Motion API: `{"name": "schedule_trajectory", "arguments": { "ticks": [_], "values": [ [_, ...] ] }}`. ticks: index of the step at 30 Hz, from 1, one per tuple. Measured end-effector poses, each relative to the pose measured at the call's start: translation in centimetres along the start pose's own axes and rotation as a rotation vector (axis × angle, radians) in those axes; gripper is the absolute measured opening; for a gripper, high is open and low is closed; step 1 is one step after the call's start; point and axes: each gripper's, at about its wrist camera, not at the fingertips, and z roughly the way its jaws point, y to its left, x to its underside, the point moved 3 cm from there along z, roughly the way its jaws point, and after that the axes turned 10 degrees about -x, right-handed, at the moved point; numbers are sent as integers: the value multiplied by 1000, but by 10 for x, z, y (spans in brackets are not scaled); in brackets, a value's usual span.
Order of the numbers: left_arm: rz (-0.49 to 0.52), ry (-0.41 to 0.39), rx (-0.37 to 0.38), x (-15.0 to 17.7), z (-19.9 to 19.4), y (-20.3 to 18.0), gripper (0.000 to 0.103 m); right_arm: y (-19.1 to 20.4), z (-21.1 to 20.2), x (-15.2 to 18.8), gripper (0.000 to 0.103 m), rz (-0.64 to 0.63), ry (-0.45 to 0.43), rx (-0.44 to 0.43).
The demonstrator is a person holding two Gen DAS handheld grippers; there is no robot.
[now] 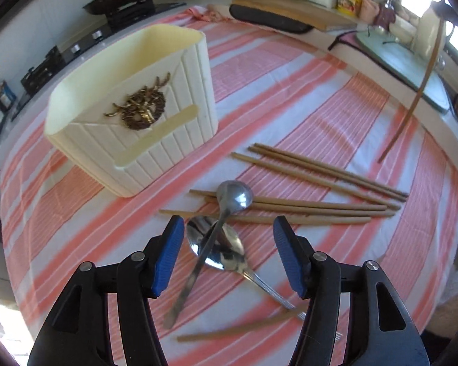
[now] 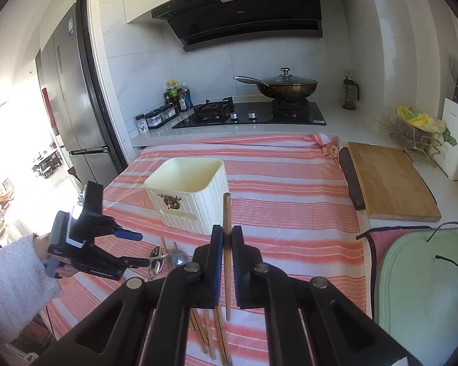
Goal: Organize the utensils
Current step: 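Lift the spoon with the left tool while the right tool carries the chopstick toward the white box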
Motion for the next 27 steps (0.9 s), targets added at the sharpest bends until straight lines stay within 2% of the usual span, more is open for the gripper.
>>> {"name": "schedule_trajectory", "arguments": {
  "ticks": [5, 6, 7, 8, 9, 11, 16, 20, 24, 27],
  "values": [
    [116, 68, -56, -3, 34, -19, 61, -10, -4, 8, 6, 31, 2, -3],
    [122, 66, -57, -3, 37, -21, 42, -11, -5, 9, 6, 36, 2, -3],
    [113, 76, -42, -3, 39, -21, 27, -12, -5, 9, 6, 39, 0, -3],
    [89, 80, -21, -3, 40, -18, 23, -13, -6, 9, 6, 41, -2, -3],
    [68, 69, -10, -4, 39, -15, 13, -13, -7, 9, 6, 42, -4, -3],
    [13, 56, 22, -3, 36, -4, 1, -12, -8, 9, 6, 44, -9, -5],
    [-140, -19, 55, 11, 15, 30, 0, -8, -6, 10, 6, 44, -13, -17],
    [-259, -53, 63, 36, -7, 67, 0, -4, -3, 10, 6, 47, -13, -28],
    [-338, -8, -3, 64, -13, 98, 0, 2, 2, 11, 6, 44, -10, -35],
    [-350, 9, -29, 73, -16, 94, 1, 6, 8, 11, 6, 42, -3, -43]
  ]
}}
